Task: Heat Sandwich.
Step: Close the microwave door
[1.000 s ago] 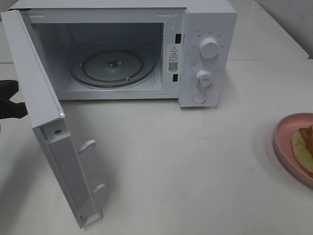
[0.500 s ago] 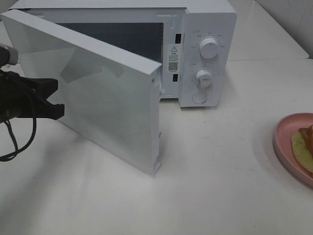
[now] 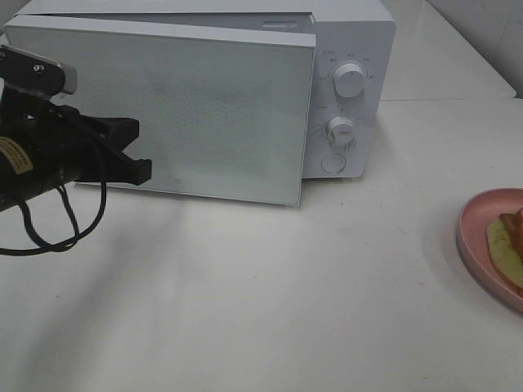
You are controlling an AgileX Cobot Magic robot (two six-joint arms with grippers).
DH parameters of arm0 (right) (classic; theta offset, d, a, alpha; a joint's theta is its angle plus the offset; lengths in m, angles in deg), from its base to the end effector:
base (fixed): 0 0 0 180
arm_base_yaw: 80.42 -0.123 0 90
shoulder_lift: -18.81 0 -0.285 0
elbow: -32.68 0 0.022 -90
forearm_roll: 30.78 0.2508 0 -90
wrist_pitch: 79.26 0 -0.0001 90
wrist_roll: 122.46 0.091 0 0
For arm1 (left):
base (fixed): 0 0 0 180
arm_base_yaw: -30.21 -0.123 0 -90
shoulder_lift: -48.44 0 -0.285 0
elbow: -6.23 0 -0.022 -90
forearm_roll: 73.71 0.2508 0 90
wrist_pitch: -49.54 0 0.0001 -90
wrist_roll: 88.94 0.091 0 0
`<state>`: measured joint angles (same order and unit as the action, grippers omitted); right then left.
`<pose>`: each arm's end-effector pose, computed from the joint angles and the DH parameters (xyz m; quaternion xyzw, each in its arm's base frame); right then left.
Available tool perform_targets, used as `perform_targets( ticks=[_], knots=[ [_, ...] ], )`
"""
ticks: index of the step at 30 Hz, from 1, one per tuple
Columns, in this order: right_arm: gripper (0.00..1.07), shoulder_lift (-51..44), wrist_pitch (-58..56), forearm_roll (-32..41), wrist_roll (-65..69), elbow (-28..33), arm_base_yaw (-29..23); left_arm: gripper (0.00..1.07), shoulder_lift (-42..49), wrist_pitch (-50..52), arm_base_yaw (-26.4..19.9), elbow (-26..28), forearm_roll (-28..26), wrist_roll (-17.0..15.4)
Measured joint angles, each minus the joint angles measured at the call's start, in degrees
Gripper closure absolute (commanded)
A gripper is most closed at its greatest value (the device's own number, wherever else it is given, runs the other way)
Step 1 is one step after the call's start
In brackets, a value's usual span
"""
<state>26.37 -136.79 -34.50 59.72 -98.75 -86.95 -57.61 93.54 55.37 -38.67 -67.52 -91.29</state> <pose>-0.0027 -0.0053 0.2821 -0.0314 0.8360 0.0092 0.5477 0.2745 -0.1365 0.1615 0.2111 0.7760 -0.1481 0.5756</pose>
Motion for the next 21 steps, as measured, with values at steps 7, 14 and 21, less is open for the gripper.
perform_targets(
  ticks=[7, 14, 21],
  knots=[
    [0.32, 0.00, 0.00, 0.00, 0.00, 0.00, 0.00, 1.07, -2.69, -0.29, 3.50, 4.24, -1.32, 0.00],
    [0.32, 0.00, 0.00, 0.00, 0.00, 0.00, 0.00, 1.07, -5.50, -2.58, 6.88, 10.37, -1.60, 0.00],
    [0.32, 0.00, 0.00, 0.00, 0.00, 0.00, 0.00, 1.07, -8.14, -6.07, 9.57, 16.79, -2.81, 0.00]
  ],
)
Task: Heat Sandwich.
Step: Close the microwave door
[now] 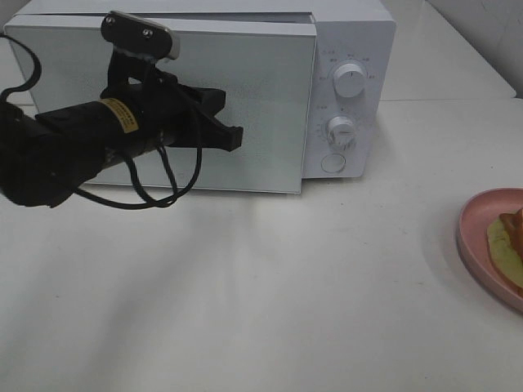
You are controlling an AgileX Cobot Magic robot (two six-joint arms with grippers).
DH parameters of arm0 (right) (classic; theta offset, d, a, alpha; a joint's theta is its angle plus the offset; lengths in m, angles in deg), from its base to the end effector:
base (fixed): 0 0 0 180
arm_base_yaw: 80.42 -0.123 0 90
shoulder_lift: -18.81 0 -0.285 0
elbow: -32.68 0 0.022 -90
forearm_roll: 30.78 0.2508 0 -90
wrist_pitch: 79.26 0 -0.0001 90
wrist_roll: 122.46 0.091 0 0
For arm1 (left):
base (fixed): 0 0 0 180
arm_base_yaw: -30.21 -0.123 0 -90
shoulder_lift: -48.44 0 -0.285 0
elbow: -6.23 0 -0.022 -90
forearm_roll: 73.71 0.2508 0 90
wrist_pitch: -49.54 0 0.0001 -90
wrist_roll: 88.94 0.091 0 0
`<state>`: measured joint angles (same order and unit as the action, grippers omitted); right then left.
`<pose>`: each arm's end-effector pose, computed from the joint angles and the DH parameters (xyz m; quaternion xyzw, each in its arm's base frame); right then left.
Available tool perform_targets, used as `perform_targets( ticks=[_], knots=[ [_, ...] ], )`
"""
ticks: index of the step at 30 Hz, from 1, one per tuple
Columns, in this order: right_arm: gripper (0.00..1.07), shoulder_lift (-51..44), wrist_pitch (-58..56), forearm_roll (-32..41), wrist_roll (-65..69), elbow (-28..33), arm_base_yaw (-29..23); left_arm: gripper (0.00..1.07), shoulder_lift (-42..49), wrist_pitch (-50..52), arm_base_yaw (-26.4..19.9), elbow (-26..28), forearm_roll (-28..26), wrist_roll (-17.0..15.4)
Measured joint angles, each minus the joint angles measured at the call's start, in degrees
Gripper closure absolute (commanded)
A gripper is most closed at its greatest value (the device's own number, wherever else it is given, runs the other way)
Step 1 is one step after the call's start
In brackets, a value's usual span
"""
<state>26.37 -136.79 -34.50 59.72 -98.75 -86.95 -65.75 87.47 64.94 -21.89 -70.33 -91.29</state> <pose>-0.0027 -0.0053 0.2821 -0.0314 0.8360 0.0092 0.5477 0.3068 -0.2167 0.1752 0.2485 0.7502 -0.1949 0.5810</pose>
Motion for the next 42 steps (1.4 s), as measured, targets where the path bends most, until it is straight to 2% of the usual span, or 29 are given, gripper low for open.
perform_targets(
  ticks=[10, 18, 22, 24, 28, 42],
  knots=[
    [0.32, 0.00, 0.00, 0.00, 0.00, 0.00, 0.00, 1.07, -4.35, -6.19, 1.95, 10.31, -0.40, 0.06],
    [0.32, 0.00, 0.00, 0.00, 0.00, 0.00, 0.00, 1.07, -7.10, -11.17, 3.04, 15.99, 0.11, 0.06],
    [0.32, 0.00, 0.00, 0.00, 0.00, 0.00, 0.00, 1.07, -8.48, -13.12, 3.27, 18.45, -0.69, 1.32],
    [0.32, 0.00, 0.00, 0.00, 0.00, 0.00, 0.00, 1.07, -9.51, -14.44, 3.78, 20.00, -2.35, 3.38],
    [0.32, 0.00, 0.00, 0.00, 0.00, 0.00, 0.00, 1.07, -11.17, -16.73, 3.95, 22.57, -5.04, 5.44],
    [0.32, 0.00, 0.00, 0.00, 0.00, 0.00, 0.00, 1.07, -11.34, -18.45, 4.13, 23.32, -5.44, 5.73]
  ],
)
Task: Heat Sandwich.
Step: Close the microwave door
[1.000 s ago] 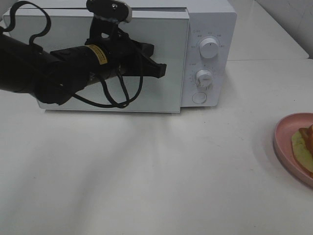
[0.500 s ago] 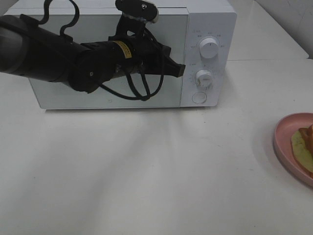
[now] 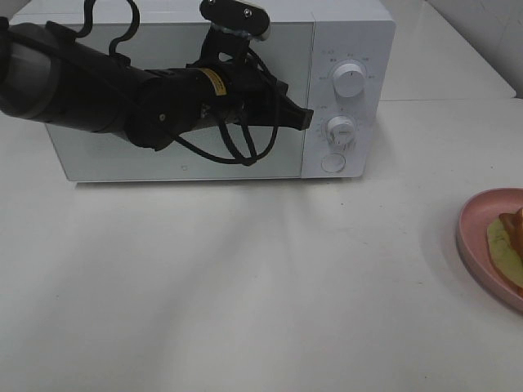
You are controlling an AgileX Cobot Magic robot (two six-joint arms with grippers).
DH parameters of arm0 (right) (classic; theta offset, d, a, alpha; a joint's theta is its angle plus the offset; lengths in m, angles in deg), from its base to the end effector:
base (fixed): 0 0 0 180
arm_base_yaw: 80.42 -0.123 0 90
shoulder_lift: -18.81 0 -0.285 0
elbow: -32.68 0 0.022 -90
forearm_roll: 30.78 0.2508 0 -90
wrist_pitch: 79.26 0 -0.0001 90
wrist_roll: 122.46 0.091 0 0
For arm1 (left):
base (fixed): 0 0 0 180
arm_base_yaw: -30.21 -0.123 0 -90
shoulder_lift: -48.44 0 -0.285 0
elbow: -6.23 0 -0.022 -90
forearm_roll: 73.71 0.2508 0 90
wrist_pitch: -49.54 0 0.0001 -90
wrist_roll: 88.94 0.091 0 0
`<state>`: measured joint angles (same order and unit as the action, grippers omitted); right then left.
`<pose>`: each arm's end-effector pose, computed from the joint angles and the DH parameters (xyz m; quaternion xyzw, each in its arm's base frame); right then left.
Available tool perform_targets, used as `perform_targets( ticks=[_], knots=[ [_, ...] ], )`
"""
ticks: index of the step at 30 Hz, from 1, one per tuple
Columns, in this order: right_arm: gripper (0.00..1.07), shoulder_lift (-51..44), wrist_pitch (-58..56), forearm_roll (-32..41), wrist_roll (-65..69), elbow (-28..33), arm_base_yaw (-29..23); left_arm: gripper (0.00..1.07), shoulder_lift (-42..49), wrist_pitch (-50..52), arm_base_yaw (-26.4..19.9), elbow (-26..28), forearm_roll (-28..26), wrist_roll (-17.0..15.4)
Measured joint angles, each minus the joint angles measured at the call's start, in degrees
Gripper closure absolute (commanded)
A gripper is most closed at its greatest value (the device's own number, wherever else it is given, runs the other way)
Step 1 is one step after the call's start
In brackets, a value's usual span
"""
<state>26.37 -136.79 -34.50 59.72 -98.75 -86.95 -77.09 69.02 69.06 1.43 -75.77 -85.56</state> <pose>-0.0027 -0.0053 0.2821 -0.0314 0.8360 0.0092 0.5477 0.3558 -0.2852 0.1769 0.2804 0.7742 -0.1773 0.5390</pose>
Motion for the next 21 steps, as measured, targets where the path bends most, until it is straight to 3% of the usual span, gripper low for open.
perform_targets(
  ticks=[21],
  knots=[
    [0.32, 0.00, 0.00, 0.00, 0.00, 0.00, 0.00, 1.07, 2.98, -9.00, 0.86, 1.03, -2.64, -0.06]
  ],
)
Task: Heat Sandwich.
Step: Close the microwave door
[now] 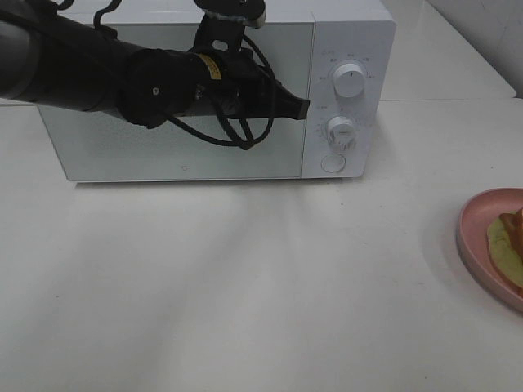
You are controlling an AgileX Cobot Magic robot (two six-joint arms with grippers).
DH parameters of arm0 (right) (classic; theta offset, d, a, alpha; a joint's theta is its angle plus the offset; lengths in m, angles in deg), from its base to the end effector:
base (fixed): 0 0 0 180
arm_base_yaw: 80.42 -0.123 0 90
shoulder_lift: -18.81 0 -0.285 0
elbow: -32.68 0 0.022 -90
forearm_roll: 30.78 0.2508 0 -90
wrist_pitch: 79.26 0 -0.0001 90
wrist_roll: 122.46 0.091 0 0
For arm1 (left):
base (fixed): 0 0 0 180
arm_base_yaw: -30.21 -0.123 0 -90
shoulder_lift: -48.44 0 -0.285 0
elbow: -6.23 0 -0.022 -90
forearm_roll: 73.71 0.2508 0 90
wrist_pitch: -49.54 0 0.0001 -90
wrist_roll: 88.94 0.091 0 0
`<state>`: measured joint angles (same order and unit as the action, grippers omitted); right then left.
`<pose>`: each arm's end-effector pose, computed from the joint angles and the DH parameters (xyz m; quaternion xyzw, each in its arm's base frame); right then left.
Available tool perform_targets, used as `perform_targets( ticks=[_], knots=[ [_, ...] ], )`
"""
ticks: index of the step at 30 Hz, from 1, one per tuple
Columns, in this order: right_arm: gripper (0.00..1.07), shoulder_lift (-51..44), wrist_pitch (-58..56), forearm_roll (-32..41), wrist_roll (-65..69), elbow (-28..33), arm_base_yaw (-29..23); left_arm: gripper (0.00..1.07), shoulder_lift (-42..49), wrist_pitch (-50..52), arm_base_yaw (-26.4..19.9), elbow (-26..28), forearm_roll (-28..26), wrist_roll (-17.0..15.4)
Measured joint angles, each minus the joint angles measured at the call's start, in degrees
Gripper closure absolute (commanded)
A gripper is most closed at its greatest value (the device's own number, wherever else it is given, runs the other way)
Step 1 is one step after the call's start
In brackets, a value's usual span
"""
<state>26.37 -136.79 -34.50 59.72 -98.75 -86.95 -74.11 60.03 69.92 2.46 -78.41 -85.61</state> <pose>-0.0027 -0.0053 0.2821 -0.0314 0.8360 0.0092 0.5477 0.3473 -0.2866 0.1926 0.2751 0.8015 -0.1800 0.4995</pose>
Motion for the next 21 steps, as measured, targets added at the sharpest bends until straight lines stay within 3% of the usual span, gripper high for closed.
perform_targets(
  ticks=[10, 21],
  knots=[
    [0.32, 0.00, 0.00, 0.00, 0.00, 0.00, 0.00, 1.07, 4.70, -14.38, 0.92, 0.00, -0.40, -0.17],
    [0.32, 0.00, 0.00, 0.00, 0.00, 0.00, 0.00, 1.07, 11.00, -37.93, 0.92, 0.11, -0.46, -0.29]
  ],
)
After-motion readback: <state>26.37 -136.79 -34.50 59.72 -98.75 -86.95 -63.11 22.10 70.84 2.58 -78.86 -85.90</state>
